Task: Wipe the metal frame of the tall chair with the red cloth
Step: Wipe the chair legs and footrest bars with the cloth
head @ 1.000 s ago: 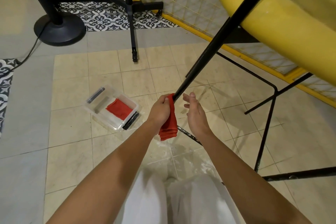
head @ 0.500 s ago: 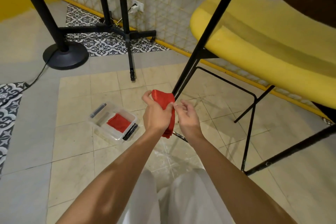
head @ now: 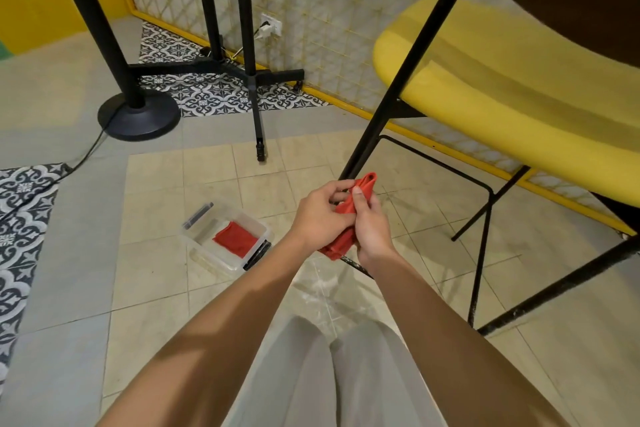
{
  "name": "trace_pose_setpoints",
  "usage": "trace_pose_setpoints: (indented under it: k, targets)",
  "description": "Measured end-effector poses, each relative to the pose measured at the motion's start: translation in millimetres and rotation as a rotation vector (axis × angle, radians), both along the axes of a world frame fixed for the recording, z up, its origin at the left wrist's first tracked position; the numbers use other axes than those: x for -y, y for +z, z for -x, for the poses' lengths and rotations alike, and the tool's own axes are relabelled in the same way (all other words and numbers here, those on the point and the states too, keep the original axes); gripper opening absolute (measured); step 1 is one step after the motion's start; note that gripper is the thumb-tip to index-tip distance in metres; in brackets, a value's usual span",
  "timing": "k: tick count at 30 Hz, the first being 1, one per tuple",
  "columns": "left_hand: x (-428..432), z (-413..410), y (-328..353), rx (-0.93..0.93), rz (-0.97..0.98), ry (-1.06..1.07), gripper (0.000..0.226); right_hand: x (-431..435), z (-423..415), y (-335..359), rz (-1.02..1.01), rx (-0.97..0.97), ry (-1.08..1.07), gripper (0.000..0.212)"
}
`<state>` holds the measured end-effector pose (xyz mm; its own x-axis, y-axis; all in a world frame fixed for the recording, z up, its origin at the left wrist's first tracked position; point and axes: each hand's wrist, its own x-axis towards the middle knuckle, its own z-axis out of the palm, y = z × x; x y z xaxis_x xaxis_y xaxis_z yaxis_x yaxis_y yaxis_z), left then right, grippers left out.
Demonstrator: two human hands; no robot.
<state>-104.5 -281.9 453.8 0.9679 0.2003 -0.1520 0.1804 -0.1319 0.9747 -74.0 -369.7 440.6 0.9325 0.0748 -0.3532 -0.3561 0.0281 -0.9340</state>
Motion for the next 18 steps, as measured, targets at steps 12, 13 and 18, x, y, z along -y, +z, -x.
trace_pose_setpoints:
  k: [12, 13, 18]
  targets:
    - [-21.8, -19.8, -28.8, -0.074, 0.276, 0.297, 0.031, -23.7, -37.9, 6.2, 0.329, 0.242, -0.043, 0.049]
    - [-22.3, -20.5, -29.4, -0.081, 0.297, 0.304, 0.031, -24.9, -36.7, 5.4, 0.327, 0.242, -0.052, 0.049]
    - [-28.3, -31.6, -40.5, -0.162, 0.39, 0.397, 0.031, -32.2, -39.2, -5.4, 0.338, 0.255, -0.105, 0.04]
